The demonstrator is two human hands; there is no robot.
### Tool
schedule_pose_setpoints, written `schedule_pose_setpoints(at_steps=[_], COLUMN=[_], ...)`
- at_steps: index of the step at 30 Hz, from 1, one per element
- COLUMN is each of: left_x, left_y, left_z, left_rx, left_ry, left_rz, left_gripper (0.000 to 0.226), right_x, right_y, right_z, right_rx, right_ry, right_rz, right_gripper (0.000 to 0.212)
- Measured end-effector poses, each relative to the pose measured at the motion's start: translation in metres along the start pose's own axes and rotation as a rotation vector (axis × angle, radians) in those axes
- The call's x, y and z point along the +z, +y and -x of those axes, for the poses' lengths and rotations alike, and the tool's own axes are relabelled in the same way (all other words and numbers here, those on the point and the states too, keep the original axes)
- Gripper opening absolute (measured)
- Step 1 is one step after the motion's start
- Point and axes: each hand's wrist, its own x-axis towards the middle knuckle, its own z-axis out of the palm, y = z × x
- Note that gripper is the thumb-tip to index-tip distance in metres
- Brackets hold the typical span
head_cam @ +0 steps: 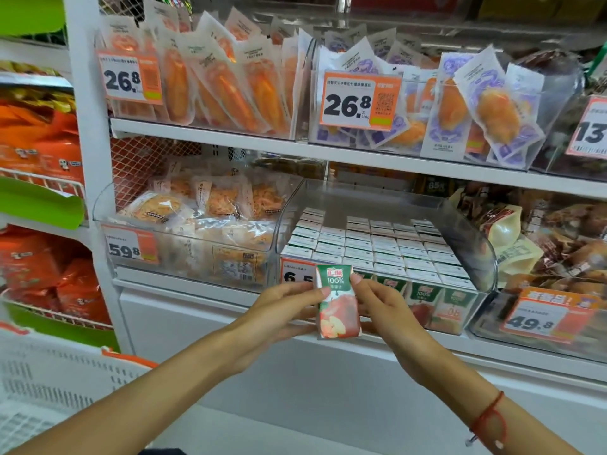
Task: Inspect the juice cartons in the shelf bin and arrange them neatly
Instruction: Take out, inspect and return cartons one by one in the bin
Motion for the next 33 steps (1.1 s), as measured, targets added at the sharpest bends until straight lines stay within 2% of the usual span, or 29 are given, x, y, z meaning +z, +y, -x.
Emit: schedule_pose_setpoints(at_steps=[2,6,12,16,22,25,28,33], left_x=[0.003,0.005,0.003,0.004,0.005,0.005,0.005,0.010], left_y=[0.000,-0.001,-0.001,-0.002,-0.004,-0.006,-0.007,-0.009], left_z=[0.002,-0.001,-0.004,-0.005,-0.006,-0.006,-0.006,-0.006], left_rx=[-0.010,0.052,0.116,0.127,0.137,0.162,0.229,0.243], left_ry=[-0.032,0.028,0.056,0.051,0.053,0.067,0.141,0.145], left_rz=[-0.013,-0.073,-0.032,-0.027,-0.019,0.000,0.003,-0.052], left_gripper=[0.024,0.028,0.020,0.016,0.022,0.023,0.022,0.021], right_x=[-0.001,-0.007,-0.018,-0.018,-0.021,-0.021,-0.017,-0.006], right_y=[-0.001,-0.005,-0.005,-0.003,-0.001,-0.001,-0.003,-0.002], right_z=[-0.001,-0.001,0.005,0.005,0.006,0.007,0.007,0.013], right_rx=[0.006,0.018,0.016,-0.018,-0.031,-0.032,-0.050,-0.229], right_ry=[0.015,0.004,-0.170,-0.160,-0.149,-0.095,-0.006,0.110], right_rz=[-0.020,-0.029,-0.022,-0.043,-0.082,-0.092,0.031,0.262], right_gripper=[0.033,0.029,0.025,0.024,0.044,0.046,0.046,0.048])
